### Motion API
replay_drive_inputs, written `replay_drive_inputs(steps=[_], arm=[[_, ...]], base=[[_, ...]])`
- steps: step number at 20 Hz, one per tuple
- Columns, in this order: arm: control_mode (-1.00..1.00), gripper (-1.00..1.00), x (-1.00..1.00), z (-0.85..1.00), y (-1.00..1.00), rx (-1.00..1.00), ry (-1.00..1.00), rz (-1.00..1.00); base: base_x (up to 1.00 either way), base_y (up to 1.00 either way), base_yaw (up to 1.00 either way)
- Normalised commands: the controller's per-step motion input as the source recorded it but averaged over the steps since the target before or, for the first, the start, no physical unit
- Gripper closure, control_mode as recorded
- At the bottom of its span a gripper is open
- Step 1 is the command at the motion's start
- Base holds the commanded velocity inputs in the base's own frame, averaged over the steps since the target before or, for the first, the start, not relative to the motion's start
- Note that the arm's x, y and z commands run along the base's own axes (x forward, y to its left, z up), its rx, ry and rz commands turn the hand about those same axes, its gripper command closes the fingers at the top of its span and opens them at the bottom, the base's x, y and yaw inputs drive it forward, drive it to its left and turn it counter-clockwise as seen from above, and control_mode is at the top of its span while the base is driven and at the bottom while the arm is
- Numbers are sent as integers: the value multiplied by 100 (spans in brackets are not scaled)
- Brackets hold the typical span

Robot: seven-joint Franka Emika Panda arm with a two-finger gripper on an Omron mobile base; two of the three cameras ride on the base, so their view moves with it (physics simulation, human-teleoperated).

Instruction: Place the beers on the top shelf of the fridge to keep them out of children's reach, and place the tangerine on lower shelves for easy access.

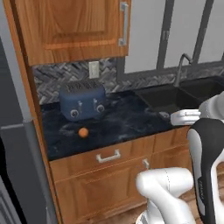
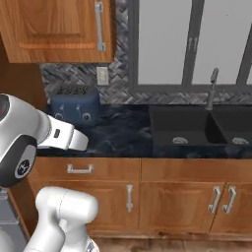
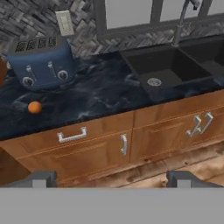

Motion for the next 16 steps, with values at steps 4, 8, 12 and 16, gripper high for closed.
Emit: replay_drive_inputs(steps=[4,8,12,16], arm=[[100,-100,0,0,0,0,0,0],[100,-100,0,0,0,0,0,0],[100,-100,0,0,0,0,0,0],[100,-100,0,0,0,0,0,0]], base=[[85,-21,52],[59,-22,55],[23,-22,56],[0,-27,53]])
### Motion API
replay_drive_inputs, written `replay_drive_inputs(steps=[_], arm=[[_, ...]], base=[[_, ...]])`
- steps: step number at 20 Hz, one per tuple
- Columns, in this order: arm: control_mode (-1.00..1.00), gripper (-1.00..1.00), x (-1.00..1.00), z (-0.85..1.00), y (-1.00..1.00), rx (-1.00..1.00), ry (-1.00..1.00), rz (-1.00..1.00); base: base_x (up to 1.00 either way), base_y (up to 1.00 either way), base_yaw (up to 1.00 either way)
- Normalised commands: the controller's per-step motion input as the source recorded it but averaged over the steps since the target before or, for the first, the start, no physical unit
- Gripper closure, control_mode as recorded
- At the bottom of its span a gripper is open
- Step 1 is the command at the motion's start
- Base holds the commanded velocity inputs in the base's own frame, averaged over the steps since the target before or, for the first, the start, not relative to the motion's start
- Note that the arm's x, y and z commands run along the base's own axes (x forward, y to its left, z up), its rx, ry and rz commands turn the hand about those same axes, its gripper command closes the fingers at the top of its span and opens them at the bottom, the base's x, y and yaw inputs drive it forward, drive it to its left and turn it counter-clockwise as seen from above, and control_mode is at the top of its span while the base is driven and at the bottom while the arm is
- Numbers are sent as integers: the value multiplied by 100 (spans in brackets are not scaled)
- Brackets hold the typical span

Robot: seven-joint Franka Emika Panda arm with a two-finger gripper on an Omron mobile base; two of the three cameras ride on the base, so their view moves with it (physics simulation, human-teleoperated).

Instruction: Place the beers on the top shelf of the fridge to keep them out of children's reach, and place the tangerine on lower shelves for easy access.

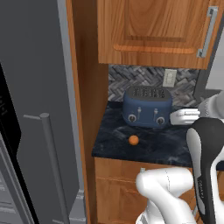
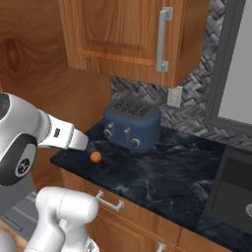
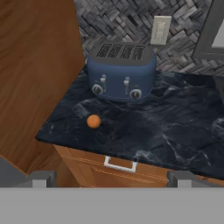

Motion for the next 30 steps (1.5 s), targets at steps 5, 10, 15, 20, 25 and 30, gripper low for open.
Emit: replay_drive_inputs(steps=[5,10,15,20,25,30], arm=[[100,-100,0,0,0,0,0,0],[-100,-100,21,-34,-13,0,0,12],[-100,-100,41,-44,-25,0,6,11],[-100,-100,41,-54,-17,0,5,9],[-100,-100,37,-48,0,0,11,1],[-100,-100,26,-47,8,-1,15,0]], base=[[7,-33,45],[11,-11,12],[0,0,0],[0,0,0],[0,0,0],[0,0,0]])
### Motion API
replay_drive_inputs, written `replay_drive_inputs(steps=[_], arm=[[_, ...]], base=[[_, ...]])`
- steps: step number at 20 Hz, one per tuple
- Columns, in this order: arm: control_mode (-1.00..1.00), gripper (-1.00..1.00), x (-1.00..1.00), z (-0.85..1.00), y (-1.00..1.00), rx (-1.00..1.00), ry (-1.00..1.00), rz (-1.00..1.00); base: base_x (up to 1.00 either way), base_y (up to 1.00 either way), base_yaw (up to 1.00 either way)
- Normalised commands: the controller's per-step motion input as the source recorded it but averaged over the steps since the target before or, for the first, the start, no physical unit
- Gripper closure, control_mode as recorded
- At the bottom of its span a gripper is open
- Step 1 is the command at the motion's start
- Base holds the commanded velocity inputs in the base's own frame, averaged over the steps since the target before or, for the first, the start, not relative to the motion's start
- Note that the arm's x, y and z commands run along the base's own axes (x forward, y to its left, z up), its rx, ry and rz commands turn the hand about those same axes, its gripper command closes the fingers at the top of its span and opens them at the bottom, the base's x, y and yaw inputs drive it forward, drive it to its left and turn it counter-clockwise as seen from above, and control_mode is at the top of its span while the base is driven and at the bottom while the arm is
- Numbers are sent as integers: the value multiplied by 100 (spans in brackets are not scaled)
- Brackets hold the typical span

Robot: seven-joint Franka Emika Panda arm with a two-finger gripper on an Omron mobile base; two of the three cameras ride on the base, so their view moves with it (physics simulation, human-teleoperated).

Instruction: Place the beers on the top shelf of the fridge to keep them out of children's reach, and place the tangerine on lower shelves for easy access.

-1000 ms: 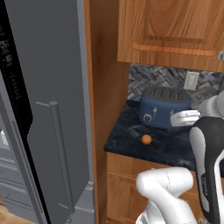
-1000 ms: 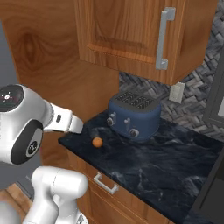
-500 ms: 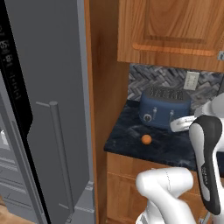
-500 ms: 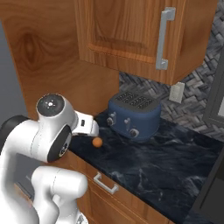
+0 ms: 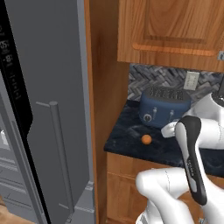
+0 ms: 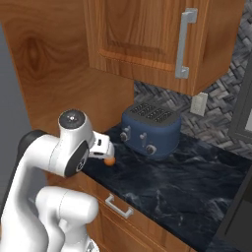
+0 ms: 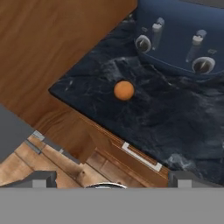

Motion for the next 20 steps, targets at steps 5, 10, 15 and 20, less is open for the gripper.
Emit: replay_drive_inputs(steps=[5,10,15,20], arm=[[-100,-100,17,-33,4,0,14,0],[-100,-100,11,-27,7,0,7,0],[-100,-100,14,-7,15,0,0,0],[-100,-100,31,-9,7,0,0,0]], base=[[0,0,0],[0,0,0],[0,0,0],[0,0,0]])
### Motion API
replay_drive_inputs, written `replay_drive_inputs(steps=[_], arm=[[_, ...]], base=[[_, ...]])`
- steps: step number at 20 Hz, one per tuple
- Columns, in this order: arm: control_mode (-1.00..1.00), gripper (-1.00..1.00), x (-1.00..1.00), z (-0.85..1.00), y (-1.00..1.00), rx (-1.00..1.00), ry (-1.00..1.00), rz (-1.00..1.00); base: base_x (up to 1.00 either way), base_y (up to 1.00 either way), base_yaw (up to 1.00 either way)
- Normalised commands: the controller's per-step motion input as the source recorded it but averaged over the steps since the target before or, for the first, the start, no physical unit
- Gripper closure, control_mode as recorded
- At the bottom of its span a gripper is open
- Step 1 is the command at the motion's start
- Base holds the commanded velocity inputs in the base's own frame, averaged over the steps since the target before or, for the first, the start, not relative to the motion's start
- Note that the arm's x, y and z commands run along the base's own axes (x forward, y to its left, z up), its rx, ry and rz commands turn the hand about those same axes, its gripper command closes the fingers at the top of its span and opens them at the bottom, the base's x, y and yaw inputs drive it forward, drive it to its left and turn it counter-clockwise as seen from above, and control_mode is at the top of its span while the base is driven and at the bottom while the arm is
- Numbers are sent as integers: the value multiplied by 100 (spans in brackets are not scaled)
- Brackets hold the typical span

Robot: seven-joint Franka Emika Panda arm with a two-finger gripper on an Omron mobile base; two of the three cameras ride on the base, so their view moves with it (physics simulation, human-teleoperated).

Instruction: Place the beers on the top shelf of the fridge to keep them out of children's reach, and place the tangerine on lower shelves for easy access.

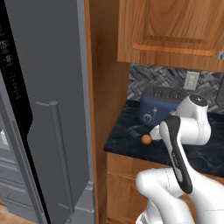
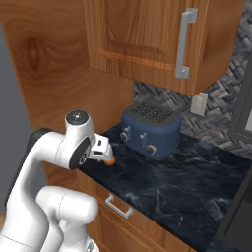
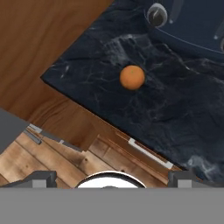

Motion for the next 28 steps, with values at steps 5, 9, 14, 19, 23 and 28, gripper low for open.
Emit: replay_drive_inputs(steps=[5,9,14,19,23,28], arm=[[-100,-100,33,-8,0,0,1,0],[-100,-100,31,-16,0,0,1,0],[-100,-100,30,-26,0,0,0,0],[-100,-100,29,-35,0,0,0,0],[-100,-100,25,-40,-4,0,0,0],[-100,-100,24,-35,-5,0,1,0]], base=[[0,0,0],[0,0,0],[0,0,0],[0,0,0],[0,0,0],[0,0,0]])
